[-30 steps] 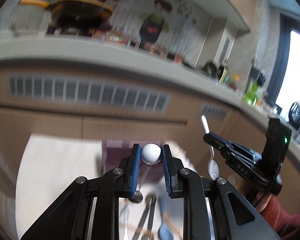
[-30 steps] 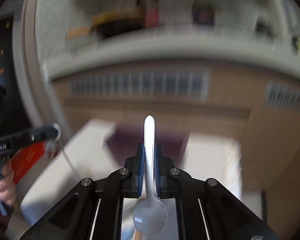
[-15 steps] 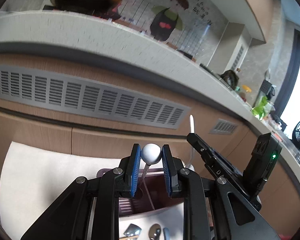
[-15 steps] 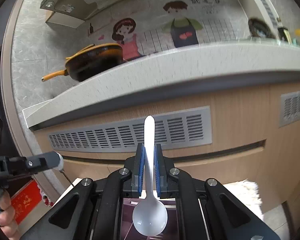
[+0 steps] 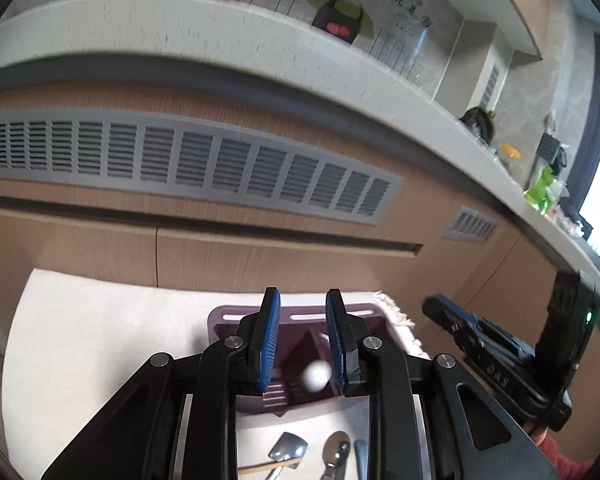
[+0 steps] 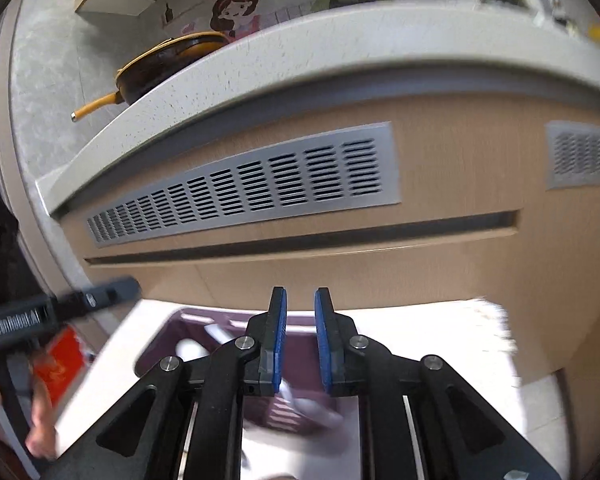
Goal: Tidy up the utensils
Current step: 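Drop the white spoon and ball-handled spoon into the purple caddy with both grippers, then grasp the wooden spoon with the right gripper while the left grasps the light-blue spoon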
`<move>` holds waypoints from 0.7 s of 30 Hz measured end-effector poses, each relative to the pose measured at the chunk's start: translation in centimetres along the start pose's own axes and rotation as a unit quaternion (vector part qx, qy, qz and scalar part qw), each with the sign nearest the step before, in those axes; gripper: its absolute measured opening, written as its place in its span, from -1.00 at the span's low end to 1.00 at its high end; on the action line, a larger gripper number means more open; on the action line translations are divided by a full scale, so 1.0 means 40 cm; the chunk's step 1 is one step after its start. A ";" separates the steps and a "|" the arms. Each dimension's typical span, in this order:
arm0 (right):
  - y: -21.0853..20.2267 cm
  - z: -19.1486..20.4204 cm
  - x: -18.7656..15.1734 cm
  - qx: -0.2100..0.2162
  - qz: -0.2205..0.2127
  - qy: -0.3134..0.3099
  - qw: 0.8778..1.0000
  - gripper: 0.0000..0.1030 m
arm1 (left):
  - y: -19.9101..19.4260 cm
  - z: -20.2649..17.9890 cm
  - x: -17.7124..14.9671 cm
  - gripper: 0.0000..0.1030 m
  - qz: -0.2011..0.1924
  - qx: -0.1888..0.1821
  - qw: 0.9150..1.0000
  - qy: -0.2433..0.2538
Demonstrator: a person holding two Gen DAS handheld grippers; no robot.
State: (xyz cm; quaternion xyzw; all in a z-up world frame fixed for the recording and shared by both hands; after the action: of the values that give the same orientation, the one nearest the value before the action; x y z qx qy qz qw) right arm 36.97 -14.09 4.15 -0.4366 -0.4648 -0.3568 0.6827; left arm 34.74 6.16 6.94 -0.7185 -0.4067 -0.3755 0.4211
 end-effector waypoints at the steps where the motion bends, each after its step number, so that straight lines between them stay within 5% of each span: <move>1: -0.026 0.001 0.002 -0.010 0.000 -0.010 1.000 -0.68 | -0.015 0.003 0.007 -0.50 -0.006 0.001 1.000 -0.003; 5: -0.097 0.009 -0.005 -0.021 0.021 -0.031 0.999 -0.61 | -0.072 0.032 -0.008 -0.44 -0.002 0.019 1.000 -0.005; 9: -0.142 0.022 -0.060 -0.028 0.074 -0.070 0.994 -0.61 | -0.097 0.096 -0.109 -0.42 0.046 0.050 0.997 -0.025; 16: -0.176 0.047 -0.246 -0.011 0.197 -0.134 0.971 -0.61 | -0.133 0.165 -0.309 -0.42 0.129 0.092 0.986 -0.043; 21: -0.205 0.093 -0.341 0.013 0.253 -0.167 0.953 -0.61 | -0.161 0.185 -0.379 -0.42 0.156 0.102 0.981 -0.054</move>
State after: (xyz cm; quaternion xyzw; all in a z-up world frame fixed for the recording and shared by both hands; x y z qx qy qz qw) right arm 24.18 -12.52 -5.90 -0.5839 -0.4512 -0.0884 0.6691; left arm 24.55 10.87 -7.19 -0.7455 -0.3485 -0.2223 0.5228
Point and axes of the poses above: each gripper's, at about its wrist camera, not at the fingertips, and y roughly the way its jaws point, z to its left, x to its top, the point moved 3 cm from there along y, roughly the way its jaws point, and after that the axes turned 12 degrees about -z, right-handed, at the moved point
